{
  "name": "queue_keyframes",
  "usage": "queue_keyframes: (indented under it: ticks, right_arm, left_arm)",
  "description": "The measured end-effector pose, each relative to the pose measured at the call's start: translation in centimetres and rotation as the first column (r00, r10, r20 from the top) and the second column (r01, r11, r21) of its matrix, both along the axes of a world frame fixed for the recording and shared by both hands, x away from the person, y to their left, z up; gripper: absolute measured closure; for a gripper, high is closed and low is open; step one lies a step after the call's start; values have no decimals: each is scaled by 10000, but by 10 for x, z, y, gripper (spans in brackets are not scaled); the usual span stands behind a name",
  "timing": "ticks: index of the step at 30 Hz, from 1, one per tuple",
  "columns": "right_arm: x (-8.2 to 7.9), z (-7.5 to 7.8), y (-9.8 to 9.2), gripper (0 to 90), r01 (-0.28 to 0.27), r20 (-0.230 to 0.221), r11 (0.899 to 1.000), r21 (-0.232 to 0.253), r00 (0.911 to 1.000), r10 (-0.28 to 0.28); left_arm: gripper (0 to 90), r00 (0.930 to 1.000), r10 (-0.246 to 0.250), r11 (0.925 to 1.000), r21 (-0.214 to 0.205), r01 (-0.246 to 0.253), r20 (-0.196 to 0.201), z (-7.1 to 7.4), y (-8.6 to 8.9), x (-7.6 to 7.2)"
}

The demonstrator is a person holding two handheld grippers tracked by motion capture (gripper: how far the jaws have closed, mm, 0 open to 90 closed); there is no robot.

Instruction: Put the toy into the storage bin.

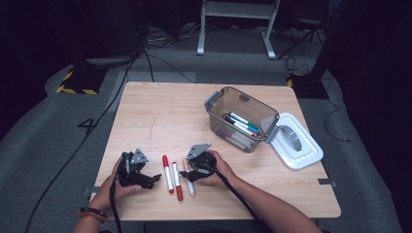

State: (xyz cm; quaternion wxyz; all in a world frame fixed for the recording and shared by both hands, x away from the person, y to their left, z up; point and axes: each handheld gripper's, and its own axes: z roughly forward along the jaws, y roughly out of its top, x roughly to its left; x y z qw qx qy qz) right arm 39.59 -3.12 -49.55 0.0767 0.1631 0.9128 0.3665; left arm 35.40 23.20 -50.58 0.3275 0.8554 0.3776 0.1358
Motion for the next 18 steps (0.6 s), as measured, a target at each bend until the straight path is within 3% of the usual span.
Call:
queue_keyframes:
  ticks: [4,6,12,18]
  right_arm:
    - [5,0,-14,461,322,-183,9995,56,9993,-321]
    - [8,1,-23,563,448,-139,9990,85,9989,-447]
    - [16,2,-51,729,641,-148,9979,83,9978,-640]
    - [19,2,-70,746,511,-157,9986,153,9986,-509]
  left_arm:
    - [5,10000,0,10000,0,0,0,0,0,0]
    - [5,10000,-1,10000,1,1,0,0,0,0]
    - [5,10000,-1,10000,2,1,2,0,0,0]
    - [5,10000,-5,10000,8,5,4,0,0,0]
